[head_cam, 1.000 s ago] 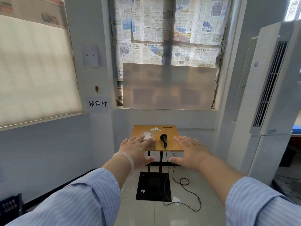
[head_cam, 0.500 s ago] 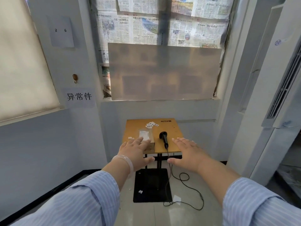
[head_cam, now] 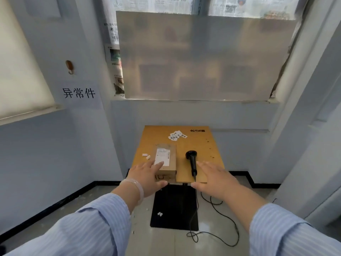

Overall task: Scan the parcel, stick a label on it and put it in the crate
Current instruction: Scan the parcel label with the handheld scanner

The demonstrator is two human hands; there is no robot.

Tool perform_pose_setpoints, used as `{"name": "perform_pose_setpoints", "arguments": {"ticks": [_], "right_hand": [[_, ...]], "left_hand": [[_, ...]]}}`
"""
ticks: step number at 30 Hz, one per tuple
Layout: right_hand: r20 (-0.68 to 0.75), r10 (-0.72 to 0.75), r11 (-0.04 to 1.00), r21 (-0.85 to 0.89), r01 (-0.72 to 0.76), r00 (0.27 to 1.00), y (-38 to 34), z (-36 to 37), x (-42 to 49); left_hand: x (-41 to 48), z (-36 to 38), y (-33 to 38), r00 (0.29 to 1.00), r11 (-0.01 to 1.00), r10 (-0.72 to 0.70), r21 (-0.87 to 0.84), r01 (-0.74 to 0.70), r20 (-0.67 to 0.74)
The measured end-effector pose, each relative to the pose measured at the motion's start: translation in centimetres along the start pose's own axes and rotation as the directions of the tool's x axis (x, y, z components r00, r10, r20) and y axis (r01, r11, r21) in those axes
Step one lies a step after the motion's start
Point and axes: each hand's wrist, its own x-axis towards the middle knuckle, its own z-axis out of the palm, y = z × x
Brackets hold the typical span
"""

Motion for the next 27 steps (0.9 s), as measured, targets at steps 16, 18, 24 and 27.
{"name": "perform_pose_setpoints", "arguments": {"ticks": [16,18,24,27], "right_hand": [[0.184,0.074,0.981,0.166,-0.105,0.98,0.4,8.0,20.7],[0.192,0.11,0.964,0.219,-0.152,0.975,0.5,8.7,22.5],[0.236,0.277,0.906,0.259,-0.335,0.932,3.3,10.2,25.3],[0.21,0.381,0.852,0.298,-0.43,0.9,4.9,10.3,27.3]], "left_hand": [[19.5,8.2,-8.1,0.985,0.987,-0.018,-0.154,0.045,0.17],[21.3,9.3,-8.8,0.978,0.981,-0.016,-0.185,0.056,0.209],[23.4,12.4,-9.6,0.941,0.909,-0.02,-0.385,0.157,0.337],[24.7,12.9,-9.3,0.942,0.857,0.002,-0.486,0.172,0.337]]}}
